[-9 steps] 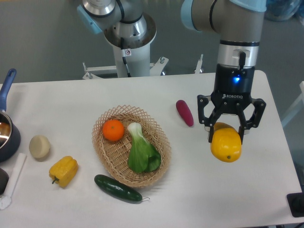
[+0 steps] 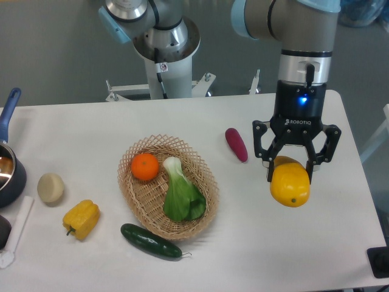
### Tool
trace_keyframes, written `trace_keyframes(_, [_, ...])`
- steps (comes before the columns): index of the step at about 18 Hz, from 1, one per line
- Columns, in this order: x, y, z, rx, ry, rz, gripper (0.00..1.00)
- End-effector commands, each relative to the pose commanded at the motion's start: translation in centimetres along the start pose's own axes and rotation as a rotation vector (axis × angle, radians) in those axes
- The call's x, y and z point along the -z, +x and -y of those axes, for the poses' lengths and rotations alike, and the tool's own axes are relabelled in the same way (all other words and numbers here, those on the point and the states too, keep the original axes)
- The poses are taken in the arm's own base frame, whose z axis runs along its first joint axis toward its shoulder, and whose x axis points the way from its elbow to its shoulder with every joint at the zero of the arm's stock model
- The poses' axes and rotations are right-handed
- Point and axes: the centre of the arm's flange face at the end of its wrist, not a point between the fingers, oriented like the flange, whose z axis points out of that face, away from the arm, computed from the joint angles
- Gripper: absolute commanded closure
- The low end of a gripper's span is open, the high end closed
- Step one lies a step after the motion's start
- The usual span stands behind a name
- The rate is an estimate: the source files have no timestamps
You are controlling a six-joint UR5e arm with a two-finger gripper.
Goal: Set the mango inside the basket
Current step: 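Lift the held yellow mango up with the gripper, then carry the yellow mango over the wicker basket and lower it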
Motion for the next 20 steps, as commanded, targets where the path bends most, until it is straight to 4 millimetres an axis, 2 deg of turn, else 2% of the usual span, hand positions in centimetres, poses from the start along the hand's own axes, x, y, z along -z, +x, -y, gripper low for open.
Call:
trace_keyframes(5, [0.9,1.1,0.2,0.001,0.001,0.002,0.61])
trace_keyframes(8, [1.2,1.9,-0.4,0.007,-0.006,-0.003,0.61])
trace_keyframes(11, [1.0,1.9,-1.0,0.009,-0.049,0.037,0.61])
trace_keyframes(14, [-0.2,4.0,-0.6,-0.014,-0.108,0.078,0.61])
trace_keyframes(17, [-0.5,5.6,-0.7,0.002,-0.139,0.098,0.61])
trace_keyframes(20, [-1.4,7.9,-2.4,-0.002,-0.189,0.091,0.61])
